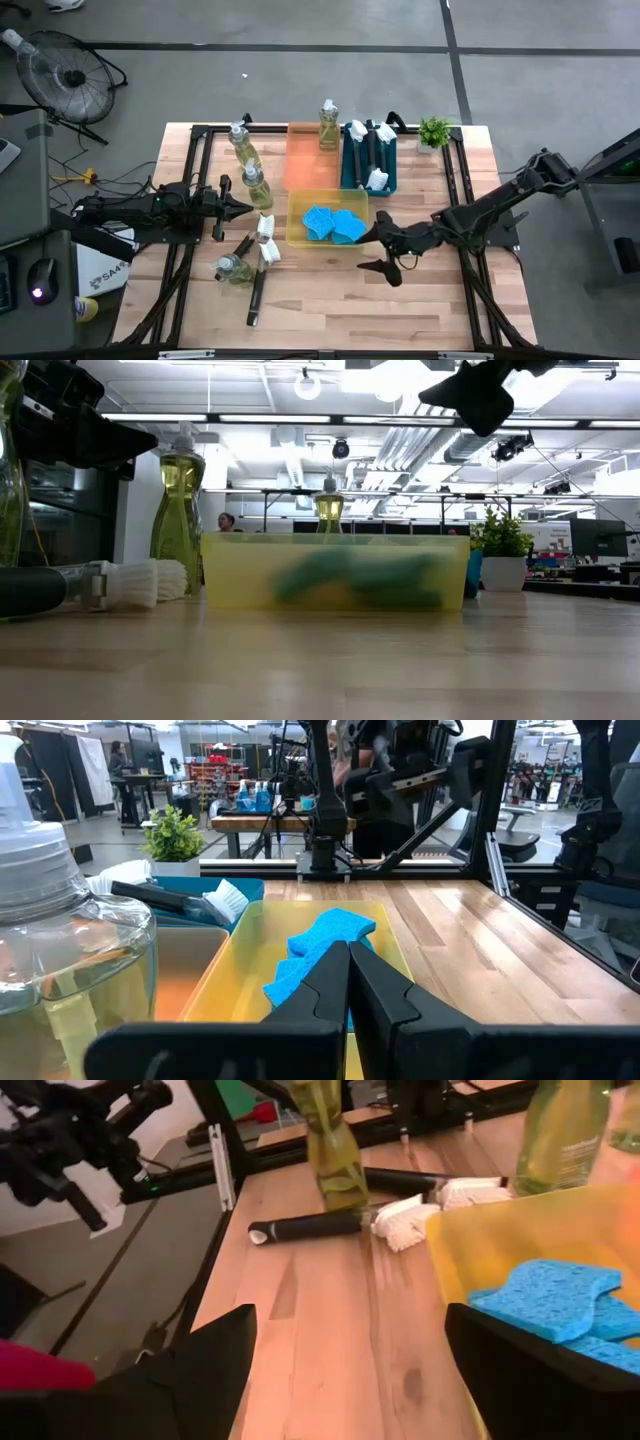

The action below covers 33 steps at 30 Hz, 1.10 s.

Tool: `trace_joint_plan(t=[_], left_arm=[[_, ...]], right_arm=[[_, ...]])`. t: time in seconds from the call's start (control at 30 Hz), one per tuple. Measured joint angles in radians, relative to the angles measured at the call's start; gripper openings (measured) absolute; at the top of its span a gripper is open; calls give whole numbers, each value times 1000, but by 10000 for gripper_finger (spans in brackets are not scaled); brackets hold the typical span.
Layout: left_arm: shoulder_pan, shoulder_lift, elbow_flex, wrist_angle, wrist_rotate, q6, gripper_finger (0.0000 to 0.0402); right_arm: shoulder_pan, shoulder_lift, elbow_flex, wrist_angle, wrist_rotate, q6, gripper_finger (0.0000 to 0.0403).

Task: Pick & Place Kitchen Sink Supplies
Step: Put the dish soap into the orange bin

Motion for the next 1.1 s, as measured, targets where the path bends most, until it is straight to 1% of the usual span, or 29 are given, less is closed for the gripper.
trace_joint_plan(t=[0.07, 0.3, 0.5, 0.67, 0.8, 1.1], left_arm=[[0, 0, 0, 0, 0, 0, 1], [0, 0, 0, 0, 0, 0, 1], [0, 0, 0, 0, 0, 0, 1], [0, 0, 0, 0, -12, 0, 1], [0, 0, 0, 0, -13, 0, 1], [0, 0, 0, 0, -10, 0, 1]], right_arm=[[-1, 0, 0, 1, 6, 14, 320], [-3, 0, 0, 1, 85, 16, 321], [-3, 0, 0, 1, 88, 16, 321], [-3, 0, 0, 1, 109, 17, 321], [-3, 0, 0, 1, 137, 51, 321], [-3, 0, 0, 1, 137, 70, 321]])
